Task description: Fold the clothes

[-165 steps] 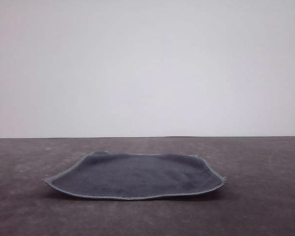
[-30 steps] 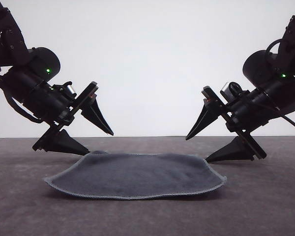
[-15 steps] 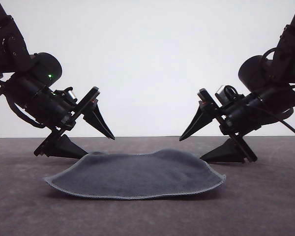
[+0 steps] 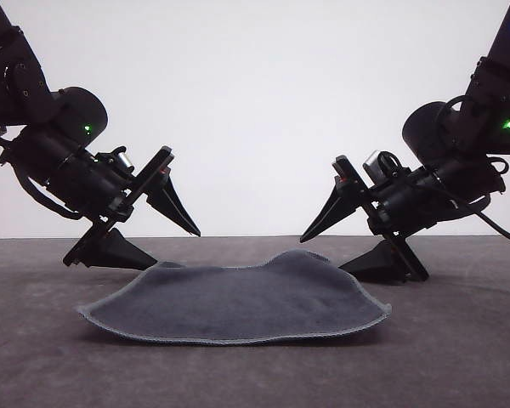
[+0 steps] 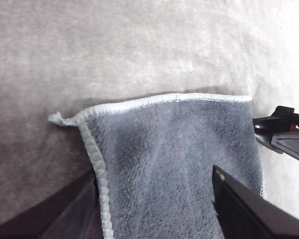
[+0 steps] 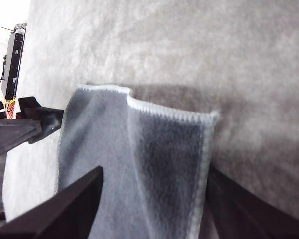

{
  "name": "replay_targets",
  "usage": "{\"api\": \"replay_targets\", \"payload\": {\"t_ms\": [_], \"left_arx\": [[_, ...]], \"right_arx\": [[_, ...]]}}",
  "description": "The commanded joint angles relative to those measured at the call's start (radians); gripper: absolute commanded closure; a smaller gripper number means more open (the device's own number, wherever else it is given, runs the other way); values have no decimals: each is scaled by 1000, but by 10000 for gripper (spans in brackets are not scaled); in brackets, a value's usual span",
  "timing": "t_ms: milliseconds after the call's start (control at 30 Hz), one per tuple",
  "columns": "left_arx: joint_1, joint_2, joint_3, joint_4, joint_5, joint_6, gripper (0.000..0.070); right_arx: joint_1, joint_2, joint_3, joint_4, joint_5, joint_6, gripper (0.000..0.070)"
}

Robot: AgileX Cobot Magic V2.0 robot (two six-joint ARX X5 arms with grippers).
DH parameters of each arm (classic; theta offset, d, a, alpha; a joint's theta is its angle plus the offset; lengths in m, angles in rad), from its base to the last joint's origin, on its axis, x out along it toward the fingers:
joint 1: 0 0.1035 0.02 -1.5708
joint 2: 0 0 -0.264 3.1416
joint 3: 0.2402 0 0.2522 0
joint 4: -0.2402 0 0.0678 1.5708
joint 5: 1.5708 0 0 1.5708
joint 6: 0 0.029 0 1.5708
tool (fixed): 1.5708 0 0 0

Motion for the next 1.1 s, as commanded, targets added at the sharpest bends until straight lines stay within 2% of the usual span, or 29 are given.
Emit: {"api": "replay_targets", "payload": {"t_ms": [0, 67, 200, 233, 267, 367, 667, 933, 1067], "left_arx": [[-5, 24, 21, 5, -9, 1, 269], [-5, 24, 21, 5, -15, 3, 313], [-5, 24, 21, 5, -16, 6, 632], [-5, 24, 21, 5, -16, 6, 684], [-5, 24, 21, 5, -16, 6, 698], [-5, 24, 21, 5, -18, 6, 700], [7, 24, 21, 11, -16, 15, 700], [10, -21, 21, -8, -13, 61, 700], [10, -59, 21, -48, -13, 94, 700]], "right_arx": [[1, 52, -1, 0, 29, 7, 367], [-2, 52, 0, 2, 28, 7, 460], [-2, 52, 0, 1, 28, 7, 575], [-2, 52, 0, 1, 28, 7, 604], [-2, 52, 0, 1, 28, 7, 635], [-2, 52, 0, 2, 28, 7, 697], [-5, 36, 0, 1, 1, -4, 697], [-5, -60, 0, -58, 16, -73, 697], [-6, -113, 0, -132, 36, -134, 697]]}}
